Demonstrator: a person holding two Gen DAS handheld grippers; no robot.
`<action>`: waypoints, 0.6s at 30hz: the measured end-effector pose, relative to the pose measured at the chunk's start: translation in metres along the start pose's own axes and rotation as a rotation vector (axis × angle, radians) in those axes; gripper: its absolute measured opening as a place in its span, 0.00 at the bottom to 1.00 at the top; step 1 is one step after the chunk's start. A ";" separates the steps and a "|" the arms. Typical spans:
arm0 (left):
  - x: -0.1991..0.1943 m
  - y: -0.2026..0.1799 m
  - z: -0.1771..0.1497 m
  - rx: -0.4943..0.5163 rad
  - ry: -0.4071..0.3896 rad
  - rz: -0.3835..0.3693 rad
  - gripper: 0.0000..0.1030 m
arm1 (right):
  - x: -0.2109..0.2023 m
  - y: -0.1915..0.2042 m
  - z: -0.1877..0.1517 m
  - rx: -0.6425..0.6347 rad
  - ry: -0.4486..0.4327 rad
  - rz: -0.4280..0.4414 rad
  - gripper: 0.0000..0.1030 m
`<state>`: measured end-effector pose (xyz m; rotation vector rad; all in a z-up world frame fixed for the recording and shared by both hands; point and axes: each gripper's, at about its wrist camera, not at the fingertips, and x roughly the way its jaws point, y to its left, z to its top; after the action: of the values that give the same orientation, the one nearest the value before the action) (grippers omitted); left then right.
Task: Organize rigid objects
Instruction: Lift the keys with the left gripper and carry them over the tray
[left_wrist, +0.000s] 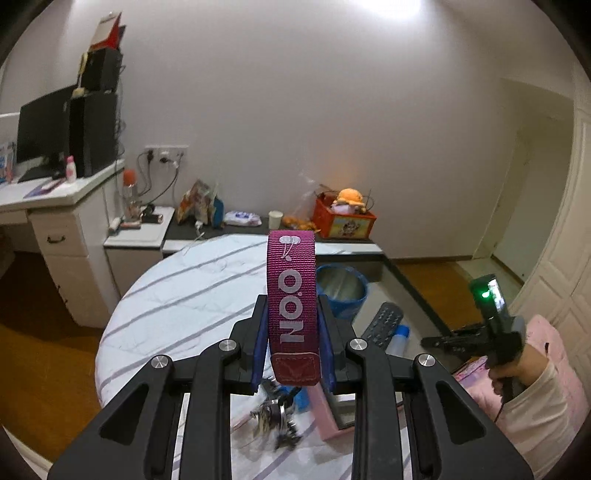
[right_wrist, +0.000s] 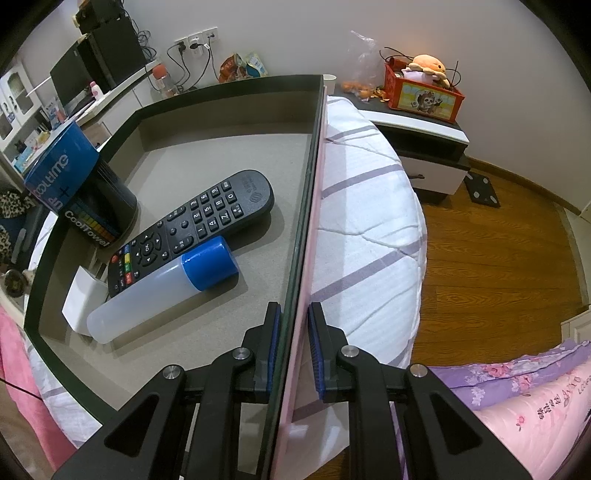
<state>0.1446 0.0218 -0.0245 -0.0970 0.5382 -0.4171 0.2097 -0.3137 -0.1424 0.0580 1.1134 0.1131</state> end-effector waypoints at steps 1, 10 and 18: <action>-0.001 -0.004 0.003 0.005 -0.009 -0.004 0.23 | 0.000 0.000 0.000 0.000 -0.001 0.003 0.16; -0.011 -0.049 0.033 0.072 -0.069 -0.103 0.23 | 0.000 0.002 -0.002 -0.003 -0.002 0.009 0.16; 0.031 -0.104 0.053 0.162 -0.040 -0.132 0.23 | 0.000 0.002 -0.003 -0.009 -0.001 0.014 0.17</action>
<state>0.1586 -0.0870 0.0270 0.0155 0.4585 -0.5851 0.2063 -0.3118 -0.1435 0.0580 1.1111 0.1300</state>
